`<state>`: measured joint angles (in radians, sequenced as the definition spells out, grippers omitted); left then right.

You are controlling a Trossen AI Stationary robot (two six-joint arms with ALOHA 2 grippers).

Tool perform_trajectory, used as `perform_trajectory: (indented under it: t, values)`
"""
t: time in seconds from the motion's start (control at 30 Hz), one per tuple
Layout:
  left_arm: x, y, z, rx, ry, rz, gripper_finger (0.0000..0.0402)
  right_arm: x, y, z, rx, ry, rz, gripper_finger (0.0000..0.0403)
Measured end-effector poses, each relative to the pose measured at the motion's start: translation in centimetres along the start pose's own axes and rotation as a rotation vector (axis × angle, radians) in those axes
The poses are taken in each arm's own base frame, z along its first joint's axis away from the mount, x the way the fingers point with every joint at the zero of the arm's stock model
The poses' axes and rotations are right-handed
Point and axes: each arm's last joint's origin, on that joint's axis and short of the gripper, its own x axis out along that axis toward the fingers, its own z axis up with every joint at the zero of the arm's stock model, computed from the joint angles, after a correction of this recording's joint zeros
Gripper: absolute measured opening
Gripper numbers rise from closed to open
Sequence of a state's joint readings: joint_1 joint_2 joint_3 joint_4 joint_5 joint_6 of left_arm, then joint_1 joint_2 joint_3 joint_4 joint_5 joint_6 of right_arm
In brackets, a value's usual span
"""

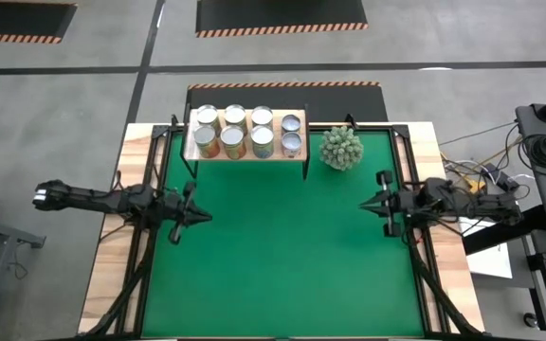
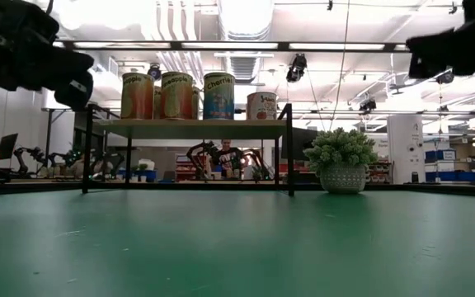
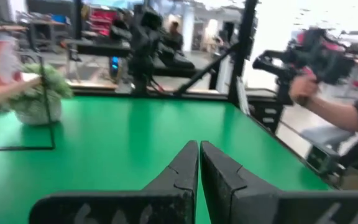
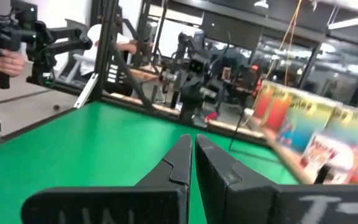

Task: Pick and place cans onto a shelf
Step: Return to Home Position

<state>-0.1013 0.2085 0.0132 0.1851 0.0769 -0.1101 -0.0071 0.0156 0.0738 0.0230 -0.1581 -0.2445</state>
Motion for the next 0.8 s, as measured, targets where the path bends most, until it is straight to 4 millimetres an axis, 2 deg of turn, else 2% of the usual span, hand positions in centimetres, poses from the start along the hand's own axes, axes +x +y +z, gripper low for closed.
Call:
perform_trajectory:
  t: [0.1, 0.33, 0.57, 0.8]
  values:
    - [0.0, 0.1, 0.2, -0.004, -0.026, 0.052, 0.0000, 0.3, 0.2, -1.3, 0.047, 0.000, -0.018, 0.0011]
    - [0.0, 0.7, -0.7, -0.005, 0.047, 0.222, 0.0000, 0.4, 0.0, -2.5, 0.166, 0.128, -0.151, 0.0011]
    - [0.1, 0.7, -0.9, -0.002, 0.069, 0.226, 0.0000, 0.6, 0.1, -2.8, 0.314, 0.149, -0.165, 0.0011]
    - [0.1, 0.7, -0.9, -0.001, 0.075, 0.227, 0.0000, 0.6, 0.1, -2.8, 0.319, 0.149, -0.165, 0.0011]
